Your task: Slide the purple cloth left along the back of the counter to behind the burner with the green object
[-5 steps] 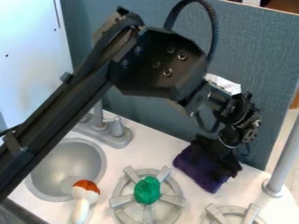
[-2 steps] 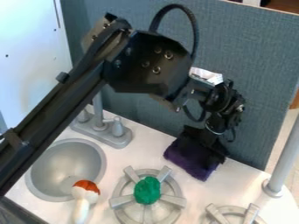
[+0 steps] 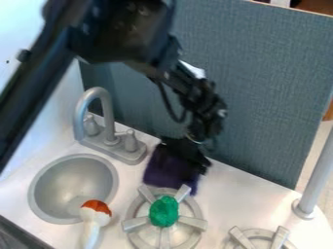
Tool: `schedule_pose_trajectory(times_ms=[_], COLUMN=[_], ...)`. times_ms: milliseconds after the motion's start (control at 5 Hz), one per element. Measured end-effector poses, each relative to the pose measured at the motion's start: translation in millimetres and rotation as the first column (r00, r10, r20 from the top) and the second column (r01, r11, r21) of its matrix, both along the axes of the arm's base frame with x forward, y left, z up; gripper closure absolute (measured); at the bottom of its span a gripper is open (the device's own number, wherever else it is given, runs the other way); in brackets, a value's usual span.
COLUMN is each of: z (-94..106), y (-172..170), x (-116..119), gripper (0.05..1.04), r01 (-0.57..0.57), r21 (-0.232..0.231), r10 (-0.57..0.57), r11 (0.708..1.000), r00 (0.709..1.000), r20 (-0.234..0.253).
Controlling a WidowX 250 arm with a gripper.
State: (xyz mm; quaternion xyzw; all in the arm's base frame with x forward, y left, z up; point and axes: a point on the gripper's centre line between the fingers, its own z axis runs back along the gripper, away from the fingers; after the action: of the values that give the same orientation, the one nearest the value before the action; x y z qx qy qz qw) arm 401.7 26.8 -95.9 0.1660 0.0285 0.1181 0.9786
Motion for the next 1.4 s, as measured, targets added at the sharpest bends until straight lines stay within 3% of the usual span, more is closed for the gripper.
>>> schedule_pose_trajectory(times_ms=[200, 400, 600, 800, 1000, 1200, 1400], z=[6.4, 12.2, 2.1, 45.2, 61.7, 73.3, 78.7], y=[29, 43, 38, 29, 20, 21, 12], x=[-17, -9, -20, -27, -58, -90, -107], gripper=[0.084, 0.084, 0.083, 0.084, 0.084, 0.084, 0.084], r01=[-0.090, -0.106, -0.092, -0.048, 0.003, 0.006, 0.029], r21=[0.003, -0.016, -0.051, -0.111, -0.161, -0.150, -0.183], r10=[0.090, 0.107, 0.093, 0.059, -0.004, -0.016, -0.045], r11=[0.996, 0.994, 0.994, 0.993, 0.987, 0.989, 0.983], r00=[0.996, 0.994, 0.996, 0.994, 1.000, 0.998, 0.995], r20=[-0.004, 0.020, 0.001, 0.091, -0.004, -0.065, -0.088])
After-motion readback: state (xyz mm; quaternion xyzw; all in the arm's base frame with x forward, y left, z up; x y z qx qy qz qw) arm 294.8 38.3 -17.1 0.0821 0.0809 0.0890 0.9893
